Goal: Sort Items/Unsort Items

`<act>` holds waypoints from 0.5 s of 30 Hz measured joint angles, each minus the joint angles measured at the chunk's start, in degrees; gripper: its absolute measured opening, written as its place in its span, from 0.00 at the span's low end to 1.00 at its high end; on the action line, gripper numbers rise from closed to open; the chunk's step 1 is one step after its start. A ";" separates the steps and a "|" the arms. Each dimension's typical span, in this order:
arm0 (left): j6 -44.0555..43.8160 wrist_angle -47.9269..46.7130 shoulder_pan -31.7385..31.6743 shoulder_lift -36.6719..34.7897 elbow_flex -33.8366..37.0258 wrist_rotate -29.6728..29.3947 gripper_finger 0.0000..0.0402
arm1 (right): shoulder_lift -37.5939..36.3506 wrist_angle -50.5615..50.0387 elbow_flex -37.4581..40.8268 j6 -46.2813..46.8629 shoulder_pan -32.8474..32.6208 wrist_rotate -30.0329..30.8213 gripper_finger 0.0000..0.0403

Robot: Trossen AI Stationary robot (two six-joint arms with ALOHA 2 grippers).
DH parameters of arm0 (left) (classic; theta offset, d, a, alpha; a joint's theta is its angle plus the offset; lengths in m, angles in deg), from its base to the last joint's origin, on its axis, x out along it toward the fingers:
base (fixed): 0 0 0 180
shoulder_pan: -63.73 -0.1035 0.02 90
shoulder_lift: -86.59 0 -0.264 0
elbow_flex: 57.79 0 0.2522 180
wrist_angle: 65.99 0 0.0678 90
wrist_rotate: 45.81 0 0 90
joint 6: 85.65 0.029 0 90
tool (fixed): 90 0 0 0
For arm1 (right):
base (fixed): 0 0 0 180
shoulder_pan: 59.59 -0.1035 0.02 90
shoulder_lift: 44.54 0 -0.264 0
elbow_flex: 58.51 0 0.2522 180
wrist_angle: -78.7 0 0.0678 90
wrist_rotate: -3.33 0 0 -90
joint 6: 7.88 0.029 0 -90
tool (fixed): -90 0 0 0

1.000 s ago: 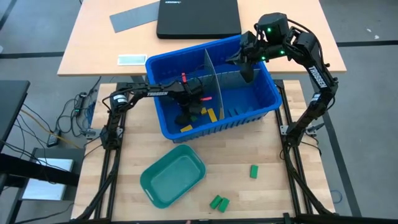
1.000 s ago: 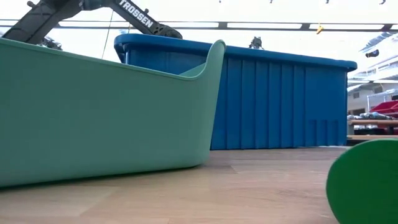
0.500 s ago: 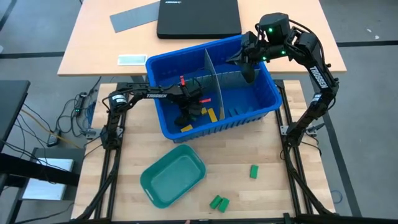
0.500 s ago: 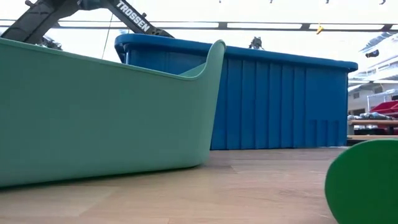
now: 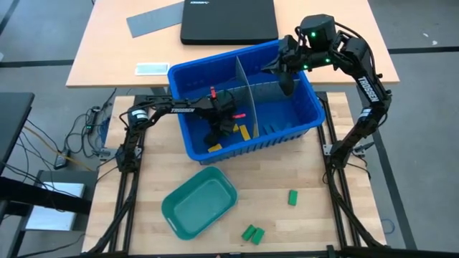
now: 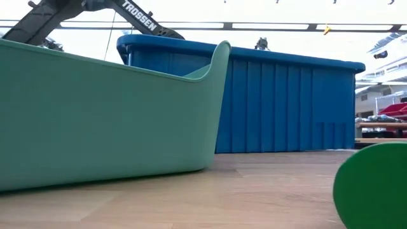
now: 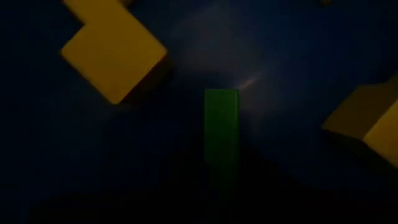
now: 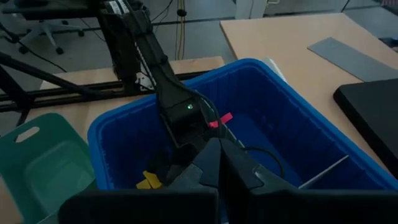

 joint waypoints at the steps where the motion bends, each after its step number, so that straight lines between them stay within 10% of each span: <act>1: -0.64 -1.05 0.08 0.12 -1.12 -0.26 0.13 | 0.00 0.05 0.00 -0.31 0.00 0.03 0.00; 15: -8.52 -24.59 3.30 -0.05 -31.33 1.62 0.13 | -0.22 2.88 -0.02 -3.72 0.11 1.36 0.00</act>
